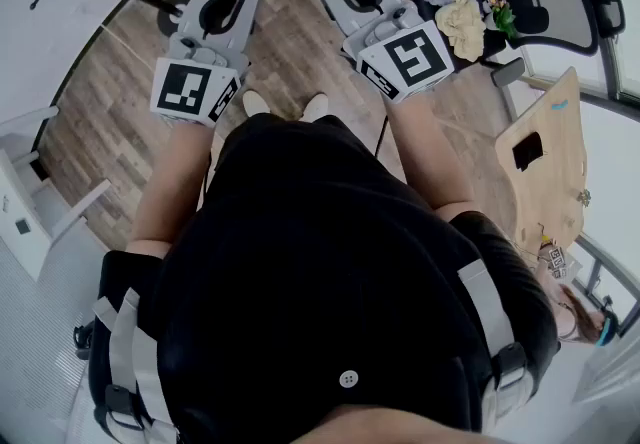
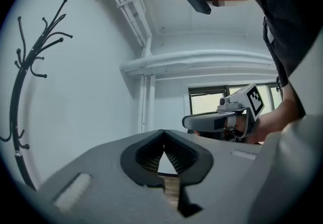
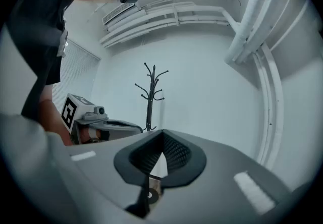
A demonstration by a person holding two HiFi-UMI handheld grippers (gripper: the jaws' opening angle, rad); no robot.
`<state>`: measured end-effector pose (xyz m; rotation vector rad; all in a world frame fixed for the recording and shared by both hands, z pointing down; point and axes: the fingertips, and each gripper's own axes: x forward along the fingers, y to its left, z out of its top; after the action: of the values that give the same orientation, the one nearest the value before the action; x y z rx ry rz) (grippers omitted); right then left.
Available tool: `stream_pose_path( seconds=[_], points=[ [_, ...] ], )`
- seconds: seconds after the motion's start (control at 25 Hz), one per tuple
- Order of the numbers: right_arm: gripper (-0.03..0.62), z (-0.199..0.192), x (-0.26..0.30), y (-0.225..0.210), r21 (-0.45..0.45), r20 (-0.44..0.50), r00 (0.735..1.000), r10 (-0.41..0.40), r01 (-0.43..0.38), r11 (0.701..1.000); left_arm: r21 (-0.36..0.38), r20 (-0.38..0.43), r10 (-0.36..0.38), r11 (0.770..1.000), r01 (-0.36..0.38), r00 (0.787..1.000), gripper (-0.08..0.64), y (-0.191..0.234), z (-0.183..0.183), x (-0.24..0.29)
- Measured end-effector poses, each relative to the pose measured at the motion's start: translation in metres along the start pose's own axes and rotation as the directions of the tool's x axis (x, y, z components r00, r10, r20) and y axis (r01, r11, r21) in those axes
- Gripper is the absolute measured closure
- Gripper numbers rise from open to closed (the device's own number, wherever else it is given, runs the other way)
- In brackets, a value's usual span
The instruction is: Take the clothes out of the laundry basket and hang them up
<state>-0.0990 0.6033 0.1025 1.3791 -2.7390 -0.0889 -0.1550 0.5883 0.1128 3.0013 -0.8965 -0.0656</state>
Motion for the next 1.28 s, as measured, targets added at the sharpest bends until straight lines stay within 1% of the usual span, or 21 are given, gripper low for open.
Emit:
stream_pose_path(
  seconds=[0.08,0.16,0.28,0.4,0.52,0.64,0.68,0.72,0.76,0.8,0.84,0.88,0.92,1.0,1.04,1.08,1.16,1.28],
  points=[
    [0.595,0.0,0.002,0.002,0.028,-0.008,1.0,0.028,-0.028,0.999,0.002,0.0,0.0,1.0,0.0,1.0,0.561,0.001,0.002,0.001],
    [0.594,0.002,0.003,0.0,0.061,0.003,0.999,0.033,-0.033,0.998,0.004,0.003,-0.003,1.0,0.003,1.0,0.561,0.001,0.003,0.002],
    [0.592,0.0,-0.001,-0.006,0.084,0.026,1.0,0.001,-0.003,0.996,0.004,0.011,-0.011,1.0,0.011,1.0,0.56,-0.001,0.002,0.002],
    [0.588,-0.005,-0.008,-0.006,0.076,0.041,0.999,-0.013,0.01,0.997,0.007,0.015,-0.012,1.0,0.012,1.0,0.56,-0.001,-0.001,-0.001],
    [0.588,-0.013,-0.012,-0.008,0.064,0.033,0.999,-0.03,0.028,0.998,0.009,0.012,-0.011,1.0,0.011,1.0,0.56,-0.002,-0.003,-0.001],
    [0.586,-0.014,-0.015,-0.013,0.078,0.038,0.998,-0.055,0.052,0.996,0.012,0.008,-0.016,1.0,0.016,1.0,0.558,-0.005,-0.006,0.0],
    [0.575,-0.013,-0.015,-0.014,0.082,0.042,0.997,-0.059,0.056,0.995,0.012,0.007,-0.019,1.0,0.019,1.0,0.558,-0.006,-0.006,0.0],
    [0.538,-0.012,-0.016,-0.015,0.086,0.046,0.997,-0.058,0.054,0.995,0.014,0.006,-0.019,1.0,0.019,1.0,0.558,-0.007,-0.006,0.0],
    [0.487,-0.011,-0.016,-0.016,0.094,0.05,0.997,-0.051,0.046,0.994,0.018,0.007,-0.015,1.0,0.015,1.0,0.558,-0.008,-0.006,0.001],
    [0.394,-0.01,-0.016,-0.017,0.106,0.054,0.998,-0.04,0.034,0.994,0.024,0.01,-0.007,1.0,0.007,1.0,0.557,-0.008,-0.006,0.003],
    [0.282,-0.01,-0.016,-0.018,0.118,0.058,0.998,-0.028,0.021,0.993,0.026,0.014,0.004,1.0,-0.004,1.0,0.489,-0.008,-0.006,0.005],
    [0.18,-0.011,-0.016,-0.021,0.127,0.062,0.998,-0.02,0.012,0.992,0.022,0.016,0.017,1.0,-0.017,1.0,0.338,-0.007,-0.006,0.007],
    [0.138,-0.012,-0.018,-0.023,0.132,0.067,0.998,-0.017,0.008,0.991,0.013,0.019,0.032,0.999,-0.032,0.999,0.261,-0.006,-0.007,0.01],
    [0.081,-0.012,-0.024,-0.03,0.131,0.079,0.996,-0.027,0.017,0.991,0.0,0.03,0.064,0.998,-0.064,0.998,0.169,-0.001,-0.006,0.012],
    [0.062,-0.012,-0.028,-0.035,0.131,0.084,0.996,-0.037,0.026,0.991,-0.001,0.034,0.076,0.997,-0.076,0.996,0.133,0.001,-0.006,0.012],
    [0.057,-0.012,-0.032,-0.04,0.13,0.085,0.995,-0.047,0.036,0.991,0.001,0.036,0.087,0.996,-0.087,0.996,0.11,0.003,-0.006,0.013],
    [0.055,-0.013,-0.041,-0.05,0.127,0.081,0.995,-0.062,0.052,0.991,0.009,0.033,0.103,0.995,-0.104,0.994,0.109,0.005,-0.005,0.015],
    [0.057,-0.016,-0.051,-0.065,0.127,0.075,0.995,-0.064,0.054,0.99,0.022,0.029,0.123,0.992,-0.124,0.992,0.108,0.003,-0.004,0.024]
  ],
)
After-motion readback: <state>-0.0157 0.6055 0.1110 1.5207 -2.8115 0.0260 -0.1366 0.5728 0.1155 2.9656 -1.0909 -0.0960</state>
